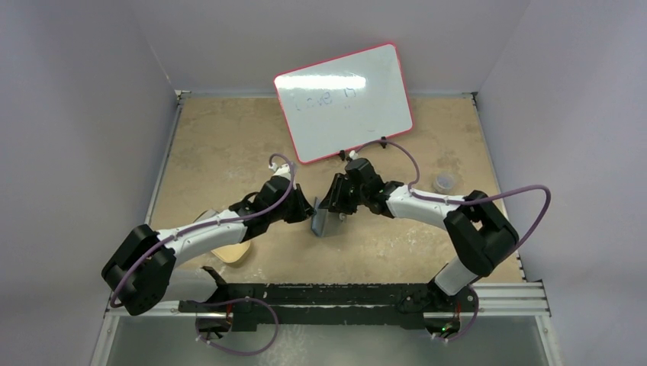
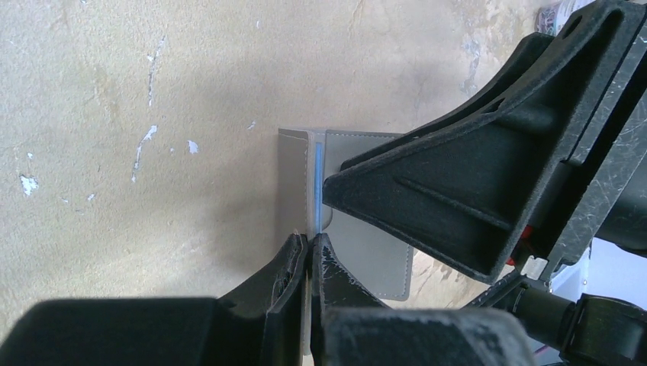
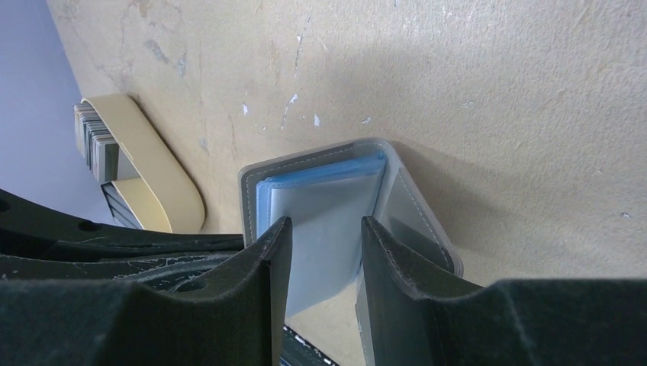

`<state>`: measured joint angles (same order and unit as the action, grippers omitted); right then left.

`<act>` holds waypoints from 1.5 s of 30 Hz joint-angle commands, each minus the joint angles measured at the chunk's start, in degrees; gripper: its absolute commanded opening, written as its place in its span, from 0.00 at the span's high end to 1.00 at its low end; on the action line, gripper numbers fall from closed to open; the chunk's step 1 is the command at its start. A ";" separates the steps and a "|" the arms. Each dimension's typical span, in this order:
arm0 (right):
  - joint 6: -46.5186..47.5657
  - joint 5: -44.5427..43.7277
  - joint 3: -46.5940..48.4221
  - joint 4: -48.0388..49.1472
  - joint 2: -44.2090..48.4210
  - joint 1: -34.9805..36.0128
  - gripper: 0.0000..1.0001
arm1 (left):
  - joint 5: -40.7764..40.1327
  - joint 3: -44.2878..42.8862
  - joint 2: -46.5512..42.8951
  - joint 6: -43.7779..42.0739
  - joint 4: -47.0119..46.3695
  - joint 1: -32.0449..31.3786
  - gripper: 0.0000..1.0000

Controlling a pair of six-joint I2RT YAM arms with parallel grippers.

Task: Put the credit cards into the card holder
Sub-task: Open the card holder at the center of the board.

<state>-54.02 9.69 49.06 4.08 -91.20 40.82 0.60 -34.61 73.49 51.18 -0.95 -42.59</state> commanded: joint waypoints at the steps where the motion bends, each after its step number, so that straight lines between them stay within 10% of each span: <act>1: -0.27 1.81 1.91 3.77 -0.21 -0.11 0.59 | -0.76 -0.70 -1.11 -0.59 -3.06 -0.51 1.00; 45: -1.58 1.80 0.24 6.00 1.80 0.58 0.61 | -3.92 2.77 -4.02 1.73 -4.94 -0.92 1.00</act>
<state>-54.89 9.26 47.86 7.77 -91.24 40.88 -2.09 -31.94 71.33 52.49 -2.44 -43.22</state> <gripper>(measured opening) 0.387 0.022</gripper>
